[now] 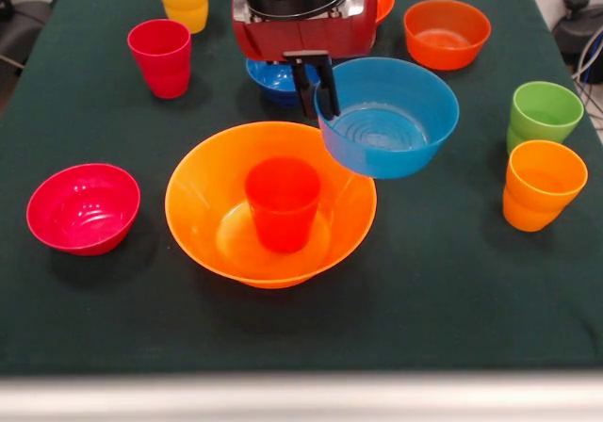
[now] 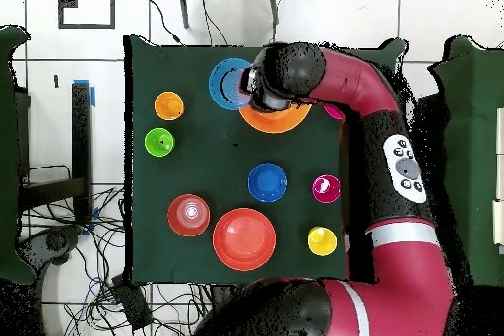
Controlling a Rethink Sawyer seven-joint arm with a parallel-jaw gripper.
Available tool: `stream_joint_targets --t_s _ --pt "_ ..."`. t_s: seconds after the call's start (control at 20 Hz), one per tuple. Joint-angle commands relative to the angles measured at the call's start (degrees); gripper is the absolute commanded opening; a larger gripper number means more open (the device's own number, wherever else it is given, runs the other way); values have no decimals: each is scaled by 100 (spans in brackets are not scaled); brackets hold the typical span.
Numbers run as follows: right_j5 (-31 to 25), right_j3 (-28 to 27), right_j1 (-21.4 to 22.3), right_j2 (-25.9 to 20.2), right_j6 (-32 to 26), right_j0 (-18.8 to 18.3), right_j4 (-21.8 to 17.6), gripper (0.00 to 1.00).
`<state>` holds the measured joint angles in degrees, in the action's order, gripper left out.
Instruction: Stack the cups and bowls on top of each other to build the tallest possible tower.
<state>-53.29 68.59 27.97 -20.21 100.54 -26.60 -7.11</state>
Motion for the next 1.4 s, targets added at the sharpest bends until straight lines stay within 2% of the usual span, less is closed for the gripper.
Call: stream_joint_targets --t_s 0.05,1.05,1.4 --pt "-804 -317 -340 -489 -1629 -141 -487 0" --pt "-939 -375 -403 -743 -1777 -394 -797 0" --pt "-1067 -605 -476 -812 -1748 -359 -912 0"
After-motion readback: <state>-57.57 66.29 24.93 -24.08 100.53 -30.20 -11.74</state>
